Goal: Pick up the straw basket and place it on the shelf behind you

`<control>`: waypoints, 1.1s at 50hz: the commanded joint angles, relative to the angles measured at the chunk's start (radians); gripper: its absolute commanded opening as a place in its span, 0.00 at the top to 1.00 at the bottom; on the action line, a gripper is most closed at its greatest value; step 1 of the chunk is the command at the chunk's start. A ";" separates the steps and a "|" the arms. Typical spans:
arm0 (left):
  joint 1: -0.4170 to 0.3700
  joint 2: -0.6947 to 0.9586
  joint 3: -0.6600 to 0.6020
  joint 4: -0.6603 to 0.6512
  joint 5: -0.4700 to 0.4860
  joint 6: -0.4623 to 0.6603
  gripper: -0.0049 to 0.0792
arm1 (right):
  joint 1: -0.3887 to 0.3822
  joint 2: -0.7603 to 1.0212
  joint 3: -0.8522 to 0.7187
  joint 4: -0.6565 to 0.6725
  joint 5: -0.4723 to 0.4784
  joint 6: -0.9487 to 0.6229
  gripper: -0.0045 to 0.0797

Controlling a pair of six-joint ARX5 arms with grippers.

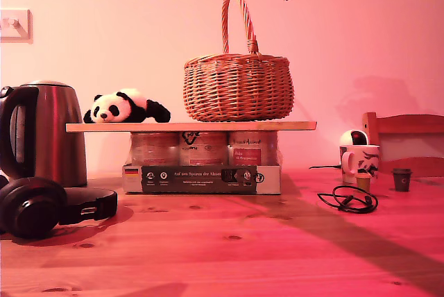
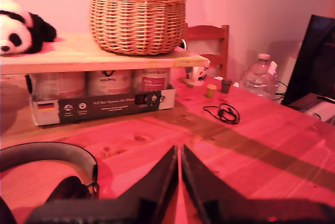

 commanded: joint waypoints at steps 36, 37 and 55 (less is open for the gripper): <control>-0.003 -0.010 -0.007 0.034 -0.039 -0.004 0.96 | -0.003 -0.085 -0.366 0.186 -0.025 -0.018 0.96; -0.003 -0.010 -0.007 0.034 -0.039 -0.006 0.96 | -0.003 -0.097 -0.384 0.195 -0.025 -0.018 0.96; -0.003 -0.010 -0.007 0.032 -0.039 -0.030 0.96 | -0.003 -0.356 -0.708 0.362 -0.028 0.005 0.96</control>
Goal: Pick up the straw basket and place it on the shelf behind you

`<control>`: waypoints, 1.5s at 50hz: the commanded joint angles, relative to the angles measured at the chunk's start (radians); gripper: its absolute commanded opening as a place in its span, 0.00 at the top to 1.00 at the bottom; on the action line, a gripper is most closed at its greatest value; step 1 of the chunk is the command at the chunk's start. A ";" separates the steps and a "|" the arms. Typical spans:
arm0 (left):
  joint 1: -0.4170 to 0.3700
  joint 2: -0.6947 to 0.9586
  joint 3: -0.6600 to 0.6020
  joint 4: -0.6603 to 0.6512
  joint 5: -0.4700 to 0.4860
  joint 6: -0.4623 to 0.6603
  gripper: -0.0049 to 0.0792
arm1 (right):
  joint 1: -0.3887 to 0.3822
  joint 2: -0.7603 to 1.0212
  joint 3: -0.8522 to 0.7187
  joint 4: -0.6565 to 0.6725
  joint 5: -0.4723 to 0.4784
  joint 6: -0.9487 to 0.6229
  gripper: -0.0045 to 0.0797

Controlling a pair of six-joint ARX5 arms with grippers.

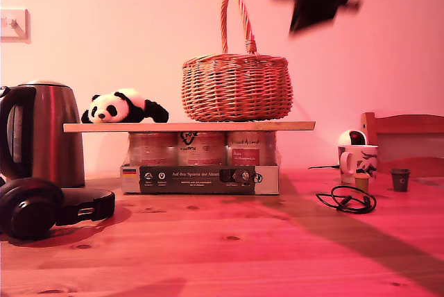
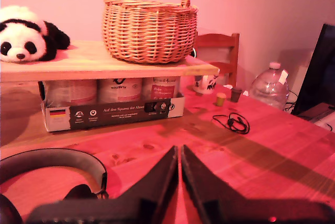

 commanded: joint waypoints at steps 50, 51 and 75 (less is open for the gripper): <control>-0.003 -0.010 -0.007 0.006 0.005 -0.006 0.96 | -0.088 -0.621 -0.893 0.339 0.047 0.036 0.96; -0.003 -0.010 -0.007 0.006 0.005 -0.006 0.96 | -0.094 -0.634 -0.914 0.352 0.044 0.035 0.96; -0.003 -0.010 -0.007 -0.048 0.004 -0.005 0.96 | -0.122 -1.008 -1.182 0.410 -0.149 0.038 0.96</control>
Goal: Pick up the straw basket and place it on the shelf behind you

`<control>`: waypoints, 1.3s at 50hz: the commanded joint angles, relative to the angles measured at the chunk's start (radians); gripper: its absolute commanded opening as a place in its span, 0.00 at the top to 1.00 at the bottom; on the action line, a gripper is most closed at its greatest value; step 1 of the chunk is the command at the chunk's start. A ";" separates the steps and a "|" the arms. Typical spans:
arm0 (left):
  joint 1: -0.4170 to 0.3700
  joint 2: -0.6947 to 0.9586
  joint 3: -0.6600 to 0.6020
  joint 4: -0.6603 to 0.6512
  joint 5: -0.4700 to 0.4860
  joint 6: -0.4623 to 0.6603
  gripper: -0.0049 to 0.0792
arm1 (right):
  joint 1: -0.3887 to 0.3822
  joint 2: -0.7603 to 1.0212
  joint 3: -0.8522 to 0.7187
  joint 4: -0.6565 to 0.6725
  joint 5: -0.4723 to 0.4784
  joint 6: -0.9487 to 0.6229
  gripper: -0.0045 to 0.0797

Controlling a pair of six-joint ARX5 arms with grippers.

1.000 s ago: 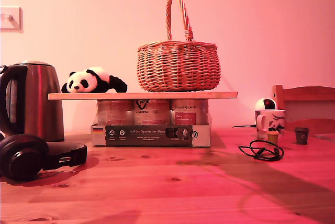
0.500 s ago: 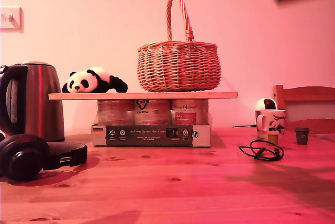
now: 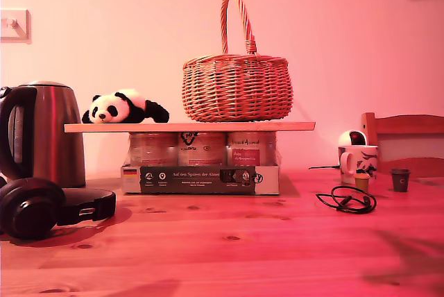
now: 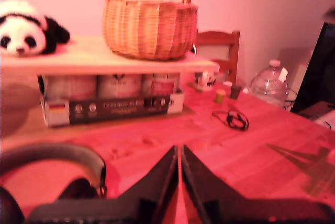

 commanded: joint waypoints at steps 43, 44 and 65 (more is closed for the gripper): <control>-0.002 -0.010 -0.007 -0.054 -0.423 0.188 0.96 | 0.031 -0.551 -0.035 -0.488 -0.182 -0.007 0.96; -0.002 -0.010 -0.007 -0.061 -0.423 0.188 0.96 | 0.031 -0.554 -0.035 -0.490 -0.190 -0.007 0.96; -0.002 -0.010 -0.007 -0.246 -0.423 0.188 0.96 | 0.031 -0.562 -0.033 -0.486 -0.196 -0.007 0.96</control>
